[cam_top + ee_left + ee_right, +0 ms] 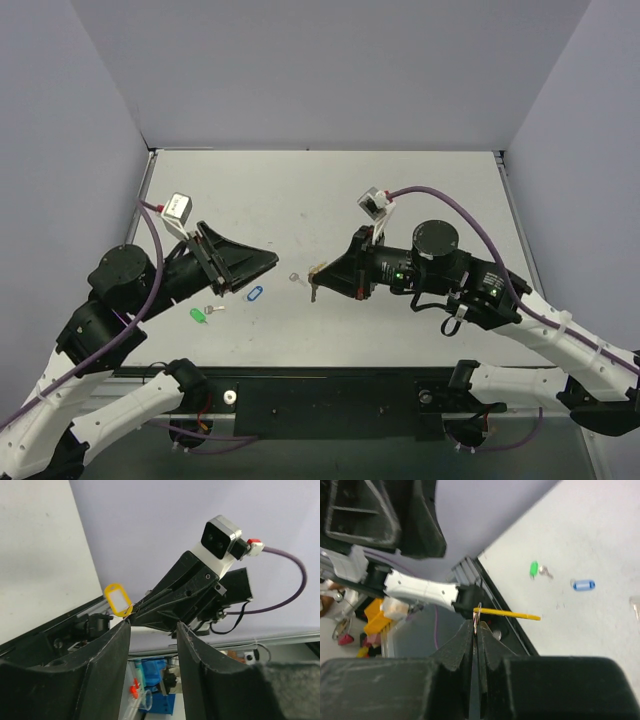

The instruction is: Remove the keys from the keyring

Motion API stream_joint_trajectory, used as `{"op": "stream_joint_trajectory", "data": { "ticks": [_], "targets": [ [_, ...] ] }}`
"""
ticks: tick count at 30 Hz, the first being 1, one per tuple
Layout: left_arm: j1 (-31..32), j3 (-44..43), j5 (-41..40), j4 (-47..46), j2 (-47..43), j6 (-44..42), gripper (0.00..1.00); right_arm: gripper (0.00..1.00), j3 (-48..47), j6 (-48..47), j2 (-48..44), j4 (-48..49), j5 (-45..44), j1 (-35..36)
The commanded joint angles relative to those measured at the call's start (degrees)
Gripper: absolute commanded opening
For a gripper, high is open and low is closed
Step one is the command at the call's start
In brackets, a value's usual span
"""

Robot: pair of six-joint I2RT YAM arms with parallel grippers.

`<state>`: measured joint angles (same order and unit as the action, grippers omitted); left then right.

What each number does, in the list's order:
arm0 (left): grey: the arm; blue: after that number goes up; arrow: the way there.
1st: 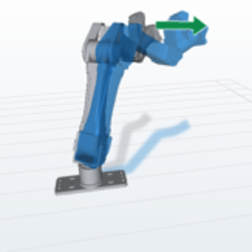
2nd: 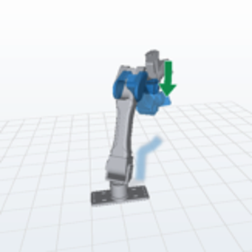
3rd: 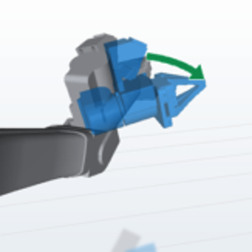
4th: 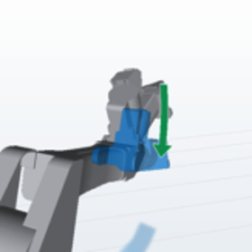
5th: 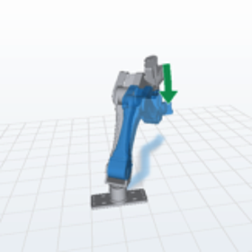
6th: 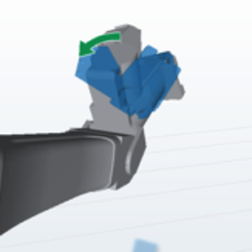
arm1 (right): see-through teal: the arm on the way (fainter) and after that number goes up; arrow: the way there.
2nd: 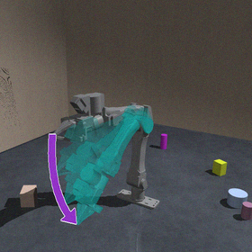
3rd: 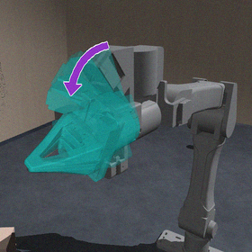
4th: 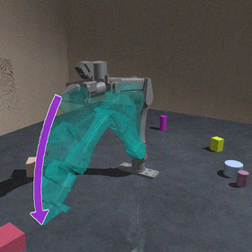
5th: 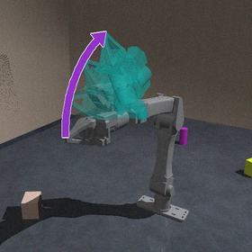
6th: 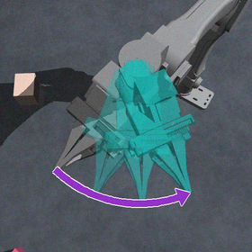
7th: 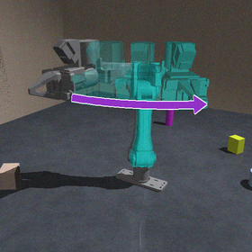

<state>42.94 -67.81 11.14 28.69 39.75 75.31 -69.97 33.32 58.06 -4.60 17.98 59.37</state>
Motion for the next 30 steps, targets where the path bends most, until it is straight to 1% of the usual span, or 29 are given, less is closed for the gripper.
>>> {"op": "stream_joint_trajectory", "data": {
  "ticks": [1, 2, 3, 4, 7, 8, 10, 11, 13, 14, 15, 16, 17, 18, 19, 21, 24, 27, 30],
  "targets": [
    [0.13, 2.24, 2.31, 5.85, -1.42, -8.15, 0.52, 0.0, -4.81, 0.42, 1.69, -18.4, 1.45, 0.74],
    [0.04, 3.64, 3.79, 6.64, -1.51, -10.68, 0.53, 0.0, -5.69, 1.13, 2.66, -23.39, 1.19, 0.92],
    [0.13, 4.09, 4.41, 7.25, -1.6, -11.93, 0.53, 0.0, -6.05, 1.65, 4.24, -25.52, 0.83, 1.01],
    [0.04, 4.87, 4.51, 9.0, -1.52, -14.9, 0.54, 0.0, -6.05, 2.79, 4.69, -29.11, 0.31, 1.01],
    [0.13, 7.16, 4.95, 10.86, -2.65, -22.72, 0.56, 0.0, -4.47, 5.26, 6.53, -32.31, -0.57, 1.01],
    [0.13, 8.38, 4.51, 11.21, -3.18, -23.79, 0.57, 0.0, -5.43, 6.39, 7.32, -37.27, -4.23, 1.09],
    [0.13, 10.23, 4.68, 10.26, -4.94, -25.91, 0.59, 0.0, -9.98, 5.45, 11.44, -46.5, -7.6, 1.36],
    [0.13, 10.94, 5.12, 9.38, -6.16, -26.35, 0.59, 0.0, -10.53, 4.66, 12.68, -46.99, -6.82, 1.62],
    [0.13, 14.18, 8.71, 5.6, -7.66, -26.7, 0.59, 0.0, -11.32, 3.07, 12.86, -45.68, -4.88, 3.81],
    [0.13, 15.15, 12.29, 1.59, -8.01, -26.53, 0.59, 0.0, -11.32, 2.8, 12.52, -43.85, -4.19, 5.04],
    [0.13, 17.17, 13.64, -0.19, -8.63, -26.27, 0.57, 0.0, -11.24, 2.72, 12.08, -42.78, -3.48, 5.57],
    [0.13, 18.06, 16.61, -4.3, -9.07, -26.09, 0.57, 0.0, -10.89, 2.63, 11.73, -39.81, -1.13, 6.53],
    [0.13, 20.07, 17.86, -8.43, -9.94, -25.05, 0.56, 0.0, -9.75, 2.37, 10.77, -36.22, 1.25, 7.41],
    [0.13, 21.13, 20.39, -10.39, -10.3, -24.6, 0.56, 0.0, -9.31, 2.28, 10.23, -34.61, 2.31, 7.94],
    [0.13, 22.53, 21.55, -14.23, -11.26, -23.64, 0.55, 0.0, -8.08, 1.93, 9.18, -31.12, 4.33, 8.82],
    [0.13, 24.03, 23.84, -18.12, -12.32, -22.75, 0.55, 0.0, -6.76, 1.14, 7.69, -27.41, 6.09, 10.23],
    [0.22, 24.48, 26.65, -21.04, -12.94, -22.31, 0.55, 0.0, -6.05, -0.88, 6.89, -24.32, 7.77, 12.08],
    [0.13, 24.39, 29.2, -23.75, -12.85, -21.87, 0.51, 0.0, -6.4, -3.26, 6.8, -22.39, 8.92, 14.97],
    [0.13, 24.48, 30.96, -26.66, -13.29, -20.3, 0.48, 0.0, -7.19, -4.14, 7.76, -21.94, 9.01, 15.86]
  ]
}}
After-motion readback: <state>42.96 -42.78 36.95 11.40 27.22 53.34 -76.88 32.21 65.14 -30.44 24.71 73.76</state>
